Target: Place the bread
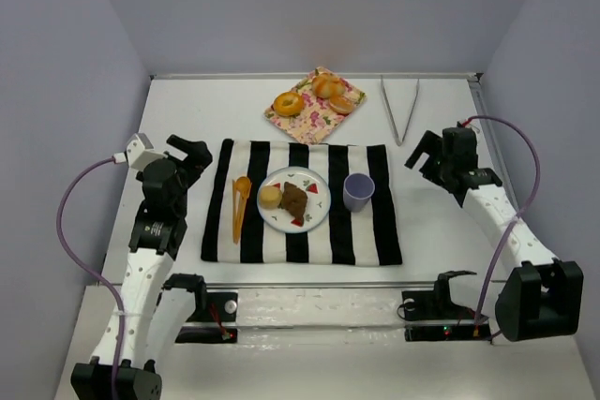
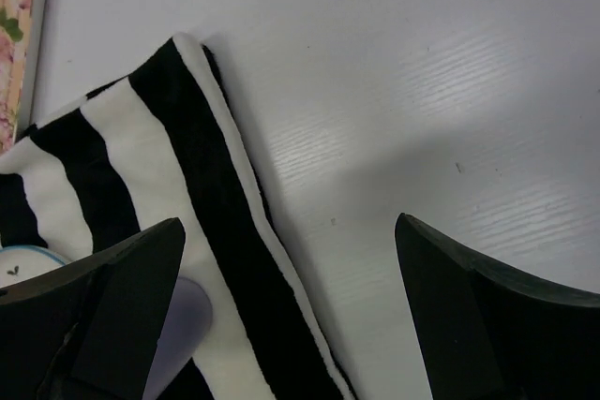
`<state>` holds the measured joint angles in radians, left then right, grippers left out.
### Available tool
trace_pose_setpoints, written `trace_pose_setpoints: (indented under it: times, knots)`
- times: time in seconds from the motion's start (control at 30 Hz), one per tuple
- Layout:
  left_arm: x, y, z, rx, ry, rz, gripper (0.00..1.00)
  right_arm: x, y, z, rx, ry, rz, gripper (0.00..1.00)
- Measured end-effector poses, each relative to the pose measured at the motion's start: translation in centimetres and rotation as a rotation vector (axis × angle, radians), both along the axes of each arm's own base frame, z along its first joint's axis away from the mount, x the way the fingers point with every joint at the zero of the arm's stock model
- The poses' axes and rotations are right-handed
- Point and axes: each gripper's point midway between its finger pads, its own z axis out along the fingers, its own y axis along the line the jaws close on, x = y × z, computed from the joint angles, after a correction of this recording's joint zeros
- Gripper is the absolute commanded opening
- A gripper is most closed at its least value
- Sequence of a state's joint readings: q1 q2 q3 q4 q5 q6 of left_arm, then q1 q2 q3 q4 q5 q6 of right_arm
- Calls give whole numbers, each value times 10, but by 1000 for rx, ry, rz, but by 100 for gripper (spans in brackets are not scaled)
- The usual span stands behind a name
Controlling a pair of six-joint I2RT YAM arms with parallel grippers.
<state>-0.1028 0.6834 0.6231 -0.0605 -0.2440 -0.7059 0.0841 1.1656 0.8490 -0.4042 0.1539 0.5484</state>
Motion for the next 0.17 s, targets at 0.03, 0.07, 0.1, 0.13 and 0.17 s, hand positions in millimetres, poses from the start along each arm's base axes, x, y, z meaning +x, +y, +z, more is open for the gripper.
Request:
trace_pose_setpoints:
  times: [0.03,0.07,0.1,0.13,0.17]
  knots:
    - [-1,-1,0,-4,-1,-5,99,-7,1,-6,11,11,-4,100]
    - [-1,-2,-1,-7,0,-10,99,-11,1,-8,19,12,-5,100]
    - [-2,-3,-3,-11,2,-15,99,-13,1,-6,24,3,-8,100]
    - [-3,-4,-3,-13,2,-19,99,-13,2,-2,27,-9,-7,100]
    - [-3,-4,-2,-15,0,-21,99,-13,2,4,31,-34,-8,100]
